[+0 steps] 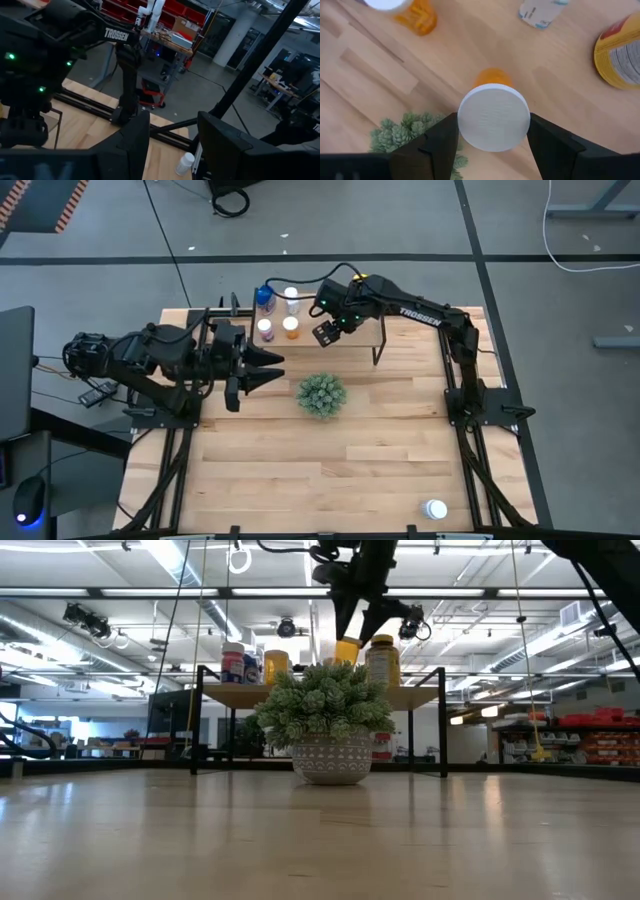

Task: Pick and place medicine bottles onto shelf by color
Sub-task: Put the orange medicine bottle on the shelf, then put the white medicine bottle on the shelf

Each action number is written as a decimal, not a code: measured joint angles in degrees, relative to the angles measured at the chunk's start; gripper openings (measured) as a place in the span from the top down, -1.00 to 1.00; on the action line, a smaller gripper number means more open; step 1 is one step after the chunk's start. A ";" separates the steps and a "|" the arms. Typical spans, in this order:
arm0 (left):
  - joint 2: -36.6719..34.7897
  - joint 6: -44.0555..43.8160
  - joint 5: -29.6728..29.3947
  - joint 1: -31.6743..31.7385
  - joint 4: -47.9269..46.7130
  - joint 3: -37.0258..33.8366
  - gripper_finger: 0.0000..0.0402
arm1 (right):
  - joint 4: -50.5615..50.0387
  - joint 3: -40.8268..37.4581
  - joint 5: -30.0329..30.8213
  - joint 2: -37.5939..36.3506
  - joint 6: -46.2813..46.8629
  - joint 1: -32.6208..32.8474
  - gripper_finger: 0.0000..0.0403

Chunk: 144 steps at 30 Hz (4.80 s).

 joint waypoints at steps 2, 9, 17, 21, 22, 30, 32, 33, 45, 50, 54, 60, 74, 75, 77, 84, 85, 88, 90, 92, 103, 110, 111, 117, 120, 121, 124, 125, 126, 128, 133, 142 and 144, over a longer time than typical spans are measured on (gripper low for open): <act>0.00 -0.28 0.02 0.00 -0.06 0.00 0.15 | 0.39 0.00 -0.02 0.00 -0.02 -0.42 -0.13; 0.00 -0.26 0.00 0.00 -0.03 0.00 0.14 | 0.99 -0.02 0.00 0.00 -0.04 -1.58 -0.13; 0.02 -0.23 0.00 0.00 -0.03 0.00 0.15 | 0.86 -0.13 -1.29 1.35 -1.51 -1.78 -0.13; 0.02 -0.25 0.00 0.00 -0.06 0.00 0.14 | 1.74 -0.12 -1.64 1.85 -1.28 -1.71 -0.13; 0.02 -0.25 0.00 0.00 -0.10 0.00 0.15 | 2.15 -0.11 -1.64 1.93 -1.29 -1.71 -0.13; 0.02 -0.41 0.00 0.00 -0.52 -0.02 0.14 | 2.48 -0.09 -2.16 2.12 -1.53 -1.73 -0.16; 0.02 -0.67 0.00 0.00 -0.52 -0.02 0.14 | 2.49 -0.09 -2.16 2.12 -1.53 -1.73 -0.17; 0.02 -0.68 0.00 0.00 -0.57 -0.02 0.15 | 2.51 -0.09 -2.16 2.12 -1.53 -1.73 -0.19; 0.02 -0.77 0.00 0.00 -0.58 -0.04 0.15 | 4.94 -0.09 -2.16 2.12 -1.50 -1.73 -0.28; 0.02 -0.87 0.00 0.00 -0.58 -0.04 0.14 | 5.82 -0.09 -2.14 2.12 -1.42 -1.73 -0.28; 0.02 -1.89 0.00 0.00 -0.90 -0.04 0.14 | 5.86 -0.09 -1.55 2.12 -1.49 -1.73 -0.28; 0.02 -1.82 0.00 0.00 -0.95 -0.04 0.14 | 6.13 0.35 -0.09 2.10 -1.92 -1.73 -0.28; 0.04 -1.83 0.00 -0.02 -0.90 -0.04 0.15 | 4.79 2.55 0.68 0.61 -1.91 -1.44 -0.28; 0.04 -1.80 0.00 -0.02 -0.92 -0.04 0.15 | 3.45 3.43 0.69 0.61 -1.62 -1.29 -0.28; 0.04 -1.78 0.00 -0.02 -0.89 -0.04 0.14 | 1.40 4.70 0.75 0.59 -1.41 -0.43 -0.28; 0.04 -1.78 0.01 -0.02 -0.89 -0.04 0.14 | -7.51 4.75 2.84 -0.41 1.67 4.77 -0.28; 0.04 -1.78 0.01 -0.02 -0.91 -0.04 0.15 | -9.05 4.74 3.52 -0.55 1.96 5.81 -0.28; 0.04 -1.76 0.00 -0.02 -0.91 -0.04 0.14 | -11.76 4.69 5.87 -1.25 4.27 9.13 -0.28; 0.04 -1.76 0.02 -0.02 -0.87 -0.04 0.14 | -11.60 4.72 7.45 -2.11 6.44 11.49 -0.28; 0.04 -1.76 0.02 -0.09 -0.97 -0.04 0.15 | -11.66 4.66 8.40 -3.25 9.18 13.75 -0.28; 0.04 0.21 0.04 -0.09 -1.43 -0.04 0.13 | -11.43 3.67 10.52 -4.00 31.16 28.66 -0.28; -0.15 0.40 0.07 -0.09 -2.21 -0.04 0.14 | -11.60 -3.06 8.01 -4.02 50.16 40.21 -0.28; -0.28 0.37 0.07 -0.09 -2.91 -0.04 0.13 | -11.63 -4.55 6.90 -4.02 52.59 41.74 -0.28; -1.33 -0.25 0.22 -0.07 -5.18 -0.09 0.13 | -11.67 -11.15 0.35 -3.96 64.78 51.44 -0.28; -1.97 -0.54 0.24 -0.07 -6.80 -0.09 0.13 | -11.65 -13.14 -2.28 -3.91 70.79 56.67 -0.28; -2.13 -0.64 0.22 -0.07 -6.98 -0.07 0.13 | -11.69 -13.44 -2.96 -3.91 73.09 58.38 -0.28; -2.67 -1.01 0.24 -0.07 -7.83 -0.09 0.14 | -11.53 -13.71 -3.55 -3.91 80.19 63.70 -0.28; -2.71 -1.53 0.22 -0.07 -7.87 -0.07 0.13 | -11.50 -13.79 -3.73 -3.91 82.56 65.39 -0.28; -2.73 -1.75 0.22 -0.07 -8.12 -0.07 0.13 | -11.58 -13.81 -3.92 -3.91 85.10 67.01 -0.28; -2.66 -1.79 0.22 -0.07 -8.43 -0.07 0.14 | -11.56 -13.89 -4.04 -3.91 90.09 70.27 -0.28; -2.01 -1.83 -0.12 0.00 -8.67 -0.05 0.14 | -8.31 -17.32 -7.89 -3.93 92.69 75.73 -0.28; -0.16 -4.77 -0.85 0.04 -9.33 -0.04 0.14 | -6.52 -23.26 -5.55 -3.91 91.58 81.70 -0.28; 0.54 -4.77 -1.04 0.07 -9.99 0.00 0.13 | -5.74 -25.39 -4.87 -3.93 91.29 82.54 -0.28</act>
